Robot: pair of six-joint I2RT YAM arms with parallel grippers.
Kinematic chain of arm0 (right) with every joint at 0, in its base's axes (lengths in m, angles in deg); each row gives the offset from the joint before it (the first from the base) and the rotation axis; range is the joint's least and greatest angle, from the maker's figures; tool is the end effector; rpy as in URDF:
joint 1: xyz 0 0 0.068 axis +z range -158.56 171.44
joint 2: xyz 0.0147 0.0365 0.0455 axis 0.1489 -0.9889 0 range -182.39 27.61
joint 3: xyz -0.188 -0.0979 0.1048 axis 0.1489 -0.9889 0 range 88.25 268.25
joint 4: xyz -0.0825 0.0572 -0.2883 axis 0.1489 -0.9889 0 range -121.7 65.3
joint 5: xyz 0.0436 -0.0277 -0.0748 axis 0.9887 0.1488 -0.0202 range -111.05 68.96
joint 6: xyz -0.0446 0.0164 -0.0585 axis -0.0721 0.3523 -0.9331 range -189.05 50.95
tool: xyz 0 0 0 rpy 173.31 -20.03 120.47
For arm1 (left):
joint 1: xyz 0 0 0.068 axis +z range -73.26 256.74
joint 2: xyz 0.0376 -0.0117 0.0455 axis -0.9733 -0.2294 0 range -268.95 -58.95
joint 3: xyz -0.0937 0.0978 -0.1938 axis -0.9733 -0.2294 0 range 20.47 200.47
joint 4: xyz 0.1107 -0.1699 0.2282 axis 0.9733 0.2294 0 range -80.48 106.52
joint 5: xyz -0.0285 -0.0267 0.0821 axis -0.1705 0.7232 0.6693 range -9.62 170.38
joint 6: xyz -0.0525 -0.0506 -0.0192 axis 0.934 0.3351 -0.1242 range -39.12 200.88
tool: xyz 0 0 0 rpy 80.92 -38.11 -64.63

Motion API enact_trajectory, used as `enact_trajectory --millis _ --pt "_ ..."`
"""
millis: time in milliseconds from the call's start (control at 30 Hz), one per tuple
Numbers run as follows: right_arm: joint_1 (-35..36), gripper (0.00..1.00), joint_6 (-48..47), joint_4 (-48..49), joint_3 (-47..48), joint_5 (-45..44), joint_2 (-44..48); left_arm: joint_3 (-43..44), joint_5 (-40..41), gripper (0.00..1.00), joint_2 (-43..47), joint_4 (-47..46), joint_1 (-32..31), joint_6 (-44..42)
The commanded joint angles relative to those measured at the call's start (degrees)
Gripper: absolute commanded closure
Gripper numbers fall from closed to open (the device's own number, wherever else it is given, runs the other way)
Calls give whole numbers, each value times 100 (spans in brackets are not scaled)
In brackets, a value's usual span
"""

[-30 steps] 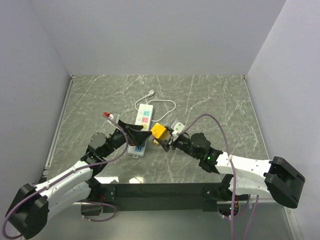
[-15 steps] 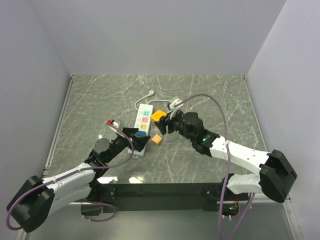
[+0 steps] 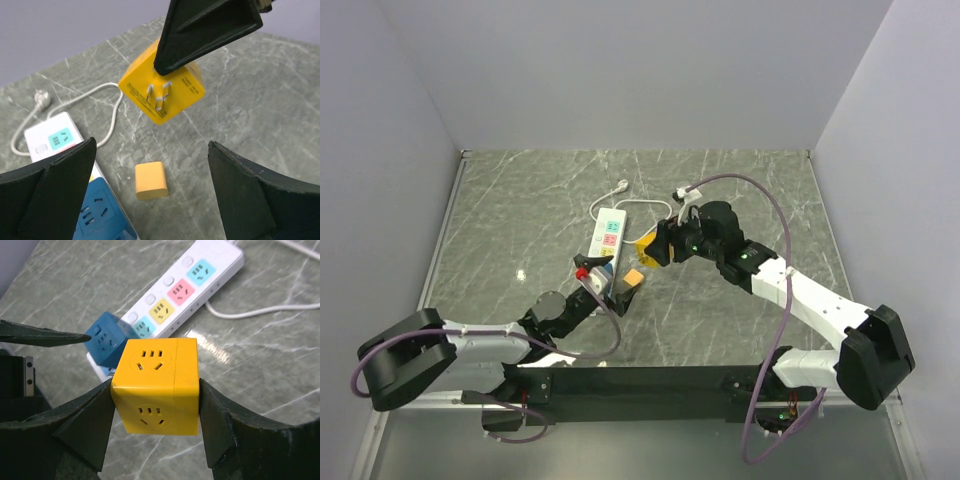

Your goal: Insert the plug

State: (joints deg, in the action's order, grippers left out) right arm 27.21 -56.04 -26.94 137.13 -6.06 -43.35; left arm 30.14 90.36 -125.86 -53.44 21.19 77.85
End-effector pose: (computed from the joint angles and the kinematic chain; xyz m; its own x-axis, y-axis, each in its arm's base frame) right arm 0.2841 0.2250 0.2177 -0.4958 -0.0890 -0.8639 -0.6612 0.6836 0.3090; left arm 0.1649 -0.2208 0.1226 0.0940 -0.0450 -0.9946 0.7106 0.7027 0.0354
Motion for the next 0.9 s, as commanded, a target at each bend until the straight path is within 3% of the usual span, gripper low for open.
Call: enact_trajectory --millis 0,300,700,800,867 --pt "-70 100 289 -57 140 610 310 307 356 1 -129 -902 -272 -997" --pt "-61 100 456 215 34 1577 100 676 268 1 -401 -709 -659 -1455" --pt "-70 100 483 382 -37 1929 187 1098 242 3 -858 -130 -764 -1719" --pt "-70 100 456 382 -63 1920 249 1212 268 11 -920 73 -773 -1719" --pt "-70 100 448 374 -63 1973 240 1265 224 32 -937 134 -764 -1692"
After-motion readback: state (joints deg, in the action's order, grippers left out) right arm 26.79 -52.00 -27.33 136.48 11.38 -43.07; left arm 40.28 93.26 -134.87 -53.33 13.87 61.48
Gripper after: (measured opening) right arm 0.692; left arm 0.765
